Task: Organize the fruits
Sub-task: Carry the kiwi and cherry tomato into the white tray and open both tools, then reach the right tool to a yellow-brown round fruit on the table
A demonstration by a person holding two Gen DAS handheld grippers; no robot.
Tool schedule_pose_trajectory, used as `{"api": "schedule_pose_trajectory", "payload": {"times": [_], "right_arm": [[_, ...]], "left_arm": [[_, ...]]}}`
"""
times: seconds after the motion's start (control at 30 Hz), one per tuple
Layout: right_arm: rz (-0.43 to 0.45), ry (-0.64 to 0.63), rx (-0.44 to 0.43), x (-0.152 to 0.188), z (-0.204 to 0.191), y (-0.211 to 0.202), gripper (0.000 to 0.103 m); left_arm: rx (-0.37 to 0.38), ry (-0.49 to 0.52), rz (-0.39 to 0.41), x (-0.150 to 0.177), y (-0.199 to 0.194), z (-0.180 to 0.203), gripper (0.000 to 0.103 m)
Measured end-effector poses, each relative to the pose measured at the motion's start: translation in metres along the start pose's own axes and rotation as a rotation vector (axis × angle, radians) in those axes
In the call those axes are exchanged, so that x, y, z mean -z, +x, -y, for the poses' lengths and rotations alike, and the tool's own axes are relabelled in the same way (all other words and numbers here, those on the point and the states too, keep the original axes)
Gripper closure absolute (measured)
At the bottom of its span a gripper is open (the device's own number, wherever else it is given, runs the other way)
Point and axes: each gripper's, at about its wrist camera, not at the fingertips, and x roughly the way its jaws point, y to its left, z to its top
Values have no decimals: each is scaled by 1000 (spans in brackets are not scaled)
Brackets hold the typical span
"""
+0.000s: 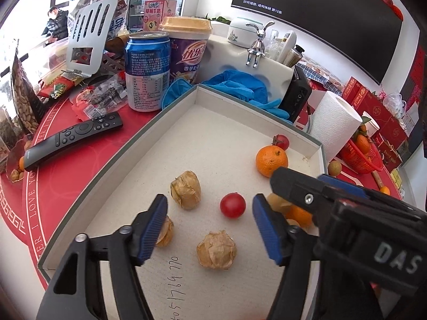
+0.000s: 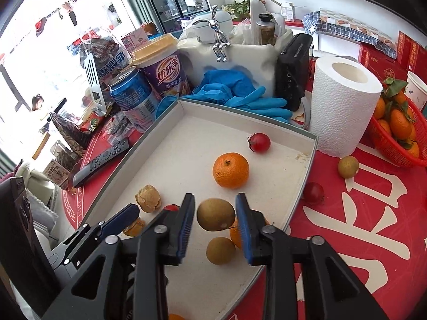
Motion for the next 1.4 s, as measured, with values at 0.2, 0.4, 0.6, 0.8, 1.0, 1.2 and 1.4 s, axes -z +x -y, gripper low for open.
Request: {"api": "schedule_pose_trajectory", "payload": {"times": [0.2,0.4,0.6,0.8,1.0,1.2,1.4], "right_arm": [[97,-7,38,-5,1,-23,4],[109,86,287,0,61,-34,1],[6,64,363,22,109,-10,1],[23,-103,377,19,97,12,1],[27,-140,278,6,94,27,25],[27,-180,212,-3,93,32,47],[42,-152,213,0,88,28,81]], "left_arm": [[-5,-24,-1,0,-1,-4,21],[2,-51,-1,1,-1,-9,21],[-20,-19,7,2,-2,-2,21],[-26,2,5,2,-1,0,21],[-19,27,5,3,-1,3,21],[-24,46,5,4,-1,7,21],[-27,46,5,3,-1,7,21]]}}
